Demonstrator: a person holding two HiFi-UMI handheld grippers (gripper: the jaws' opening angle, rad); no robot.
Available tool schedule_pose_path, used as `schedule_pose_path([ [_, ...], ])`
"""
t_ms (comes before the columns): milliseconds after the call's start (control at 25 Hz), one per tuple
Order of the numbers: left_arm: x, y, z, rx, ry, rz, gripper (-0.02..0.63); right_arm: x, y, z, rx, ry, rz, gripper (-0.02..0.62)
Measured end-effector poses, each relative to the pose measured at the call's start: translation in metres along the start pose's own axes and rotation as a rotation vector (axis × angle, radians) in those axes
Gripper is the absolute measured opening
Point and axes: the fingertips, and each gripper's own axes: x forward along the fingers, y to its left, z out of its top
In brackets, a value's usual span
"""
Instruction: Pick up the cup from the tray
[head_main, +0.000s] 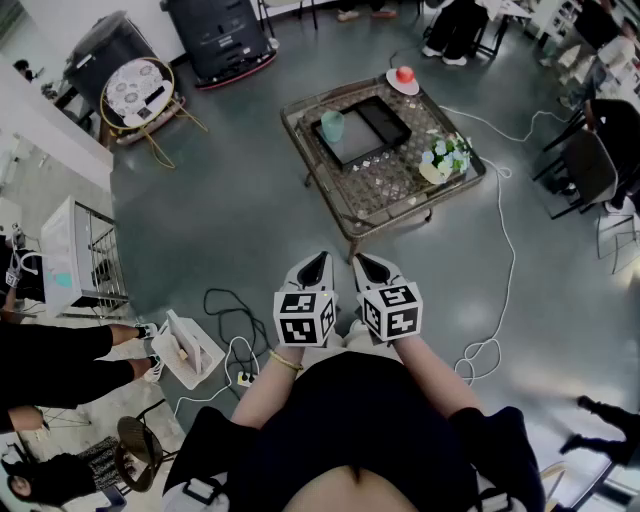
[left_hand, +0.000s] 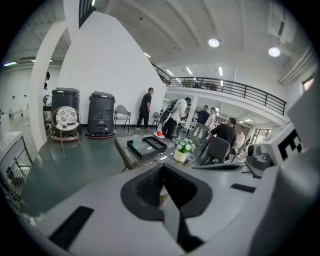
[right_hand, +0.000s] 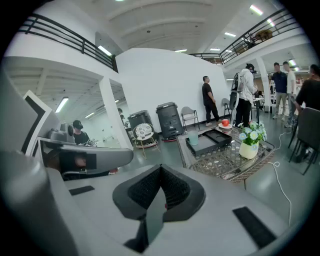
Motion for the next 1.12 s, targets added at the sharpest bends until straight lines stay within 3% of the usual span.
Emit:
schedule_pose_path([
  [1120, 0.008, 0.013, 0.001, -0.002, 0.017, -0.007, 0.008, 0.013, 0.001, 0.002, 0.005, 0.002, -0.015, 0.009],
])
